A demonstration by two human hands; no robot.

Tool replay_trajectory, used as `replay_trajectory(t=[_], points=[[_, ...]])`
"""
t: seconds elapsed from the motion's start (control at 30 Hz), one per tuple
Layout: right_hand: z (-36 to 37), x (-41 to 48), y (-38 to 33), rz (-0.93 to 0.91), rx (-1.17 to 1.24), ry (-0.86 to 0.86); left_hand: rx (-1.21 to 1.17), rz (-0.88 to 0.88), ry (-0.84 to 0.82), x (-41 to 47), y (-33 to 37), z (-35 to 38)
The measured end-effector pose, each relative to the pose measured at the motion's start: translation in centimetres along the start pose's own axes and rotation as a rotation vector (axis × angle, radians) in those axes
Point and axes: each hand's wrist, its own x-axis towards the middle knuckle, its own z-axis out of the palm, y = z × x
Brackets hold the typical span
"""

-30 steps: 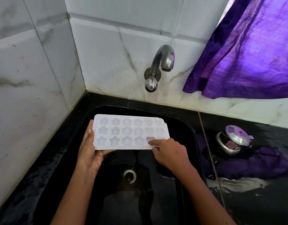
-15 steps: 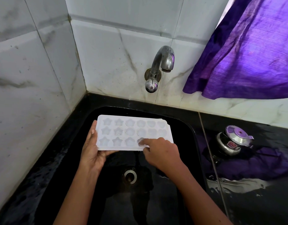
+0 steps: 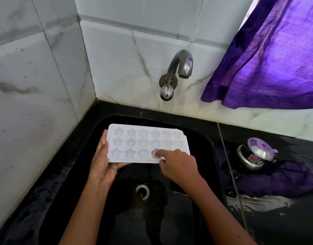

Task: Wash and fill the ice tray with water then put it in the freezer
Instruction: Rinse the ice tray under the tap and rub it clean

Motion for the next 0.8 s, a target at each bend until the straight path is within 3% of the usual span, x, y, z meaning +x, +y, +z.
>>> replay_trajectory(t=[0.47, 0.63, 0.8], points=[[-0.7, 0.3, -0.1, -0.014, -0.010, -0.060, -0.017, 0.006, 0.027, -0.1, 0.0, -0.1], [-1.2, 0.3, -0.7, -0.056, 0.060, 0.027, -0.040, 0.020, 0.032, -0.2, 0.0, 0.1], [-0.6, 0.5, -1.8, -0.101, 0.070, -0.013, -0.049, 0.025, 0.016, -0.5, 0.1, 0.4]])
